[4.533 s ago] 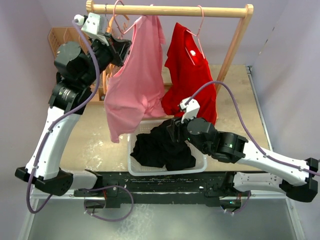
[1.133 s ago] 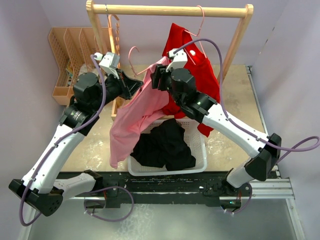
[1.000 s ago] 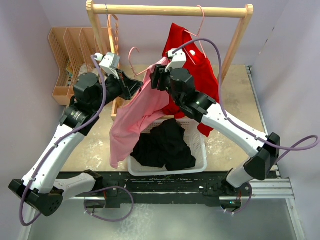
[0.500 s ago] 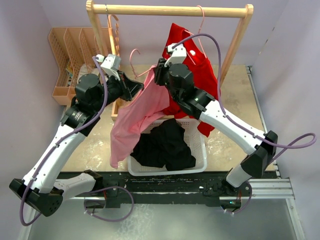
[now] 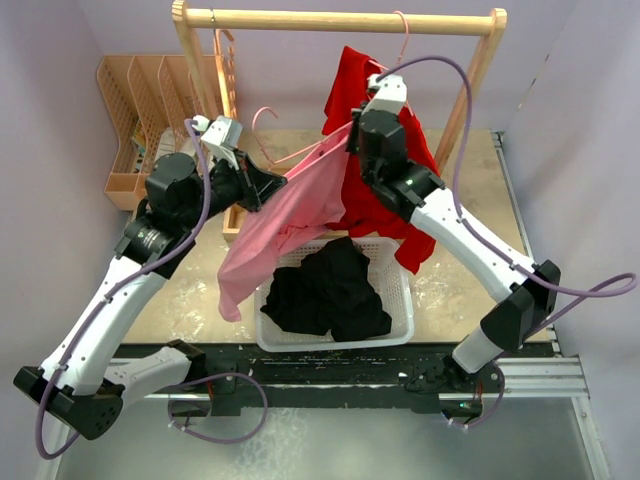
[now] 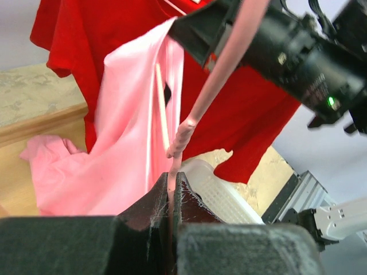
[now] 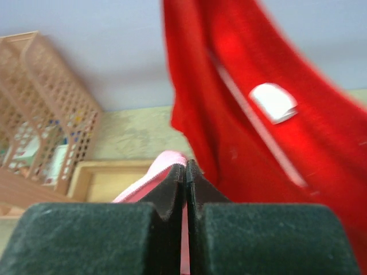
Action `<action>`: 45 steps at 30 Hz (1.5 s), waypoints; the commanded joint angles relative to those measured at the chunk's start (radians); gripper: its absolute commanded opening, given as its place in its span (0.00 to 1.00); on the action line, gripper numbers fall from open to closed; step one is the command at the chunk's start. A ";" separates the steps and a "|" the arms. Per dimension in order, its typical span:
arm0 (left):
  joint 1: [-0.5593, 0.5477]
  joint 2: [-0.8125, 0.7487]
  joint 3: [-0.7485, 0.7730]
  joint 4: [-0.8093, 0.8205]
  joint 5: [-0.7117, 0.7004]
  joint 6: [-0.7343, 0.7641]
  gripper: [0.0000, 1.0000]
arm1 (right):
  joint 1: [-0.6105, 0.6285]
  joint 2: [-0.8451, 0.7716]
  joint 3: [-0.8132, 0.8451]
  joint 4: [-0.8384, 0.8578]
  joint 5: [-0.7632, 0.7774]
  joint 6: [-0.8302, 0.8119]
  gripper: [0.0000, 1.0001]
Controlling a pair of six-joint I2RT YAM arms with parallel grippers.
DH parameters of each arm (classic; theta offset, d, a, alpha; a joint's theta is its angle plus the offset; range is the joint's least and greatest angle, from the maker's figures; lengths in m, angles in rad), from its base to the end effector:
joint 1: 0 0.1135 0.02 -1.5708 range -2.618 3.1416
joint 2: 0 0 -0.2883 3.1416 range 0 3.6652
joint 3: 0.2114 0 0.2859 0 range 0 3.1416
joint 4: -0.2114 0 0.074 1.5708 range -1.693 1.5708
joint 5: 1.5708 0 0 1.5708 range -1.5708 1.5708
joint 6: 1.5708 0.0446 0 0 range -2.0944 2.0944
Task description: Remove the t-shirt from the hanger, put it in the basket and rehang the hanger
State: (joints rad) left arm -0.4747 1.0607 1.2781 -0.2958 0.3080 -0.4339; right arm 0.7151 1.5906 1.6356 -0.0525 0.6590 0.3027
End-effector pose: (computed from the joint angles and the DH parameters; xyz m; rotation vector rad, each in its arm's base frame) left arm 0.2210 -0.1288 0.4748 0.2811 1.7097 -0.9350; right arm 0.3286 0.2492 0.4734 0.1912 1.5719 0.2773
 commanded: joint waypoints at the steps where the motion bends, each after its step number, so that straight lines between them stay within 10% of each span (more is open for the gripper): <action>1: -0.007 -0.057 0.023 -0.029 0.063 0.017 0.00 | -0.114 -0.009 0.073 -0.039 0.017 0.004 0.00; 28: -0.007 0.023 0.001 0.269 0.006 -0.057 0.00 | -0.036 -0.239 -0.251 0.059 -0.368 -0.099 0.00; 45: -0.008 0.289 0.346 0.264 -0.186 -0.003 0.00 | 0.070 -0.459 -0.478 0.006 -0.475 -0.100 0.00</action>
State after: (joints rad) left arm -0.4793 1.3182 1.4769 -0.0906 0.1921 -0.4725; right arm 0.7773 1.1751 1.1793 -0.0700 0.1909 0.2066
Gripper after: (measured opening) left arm 0.025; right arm 0.005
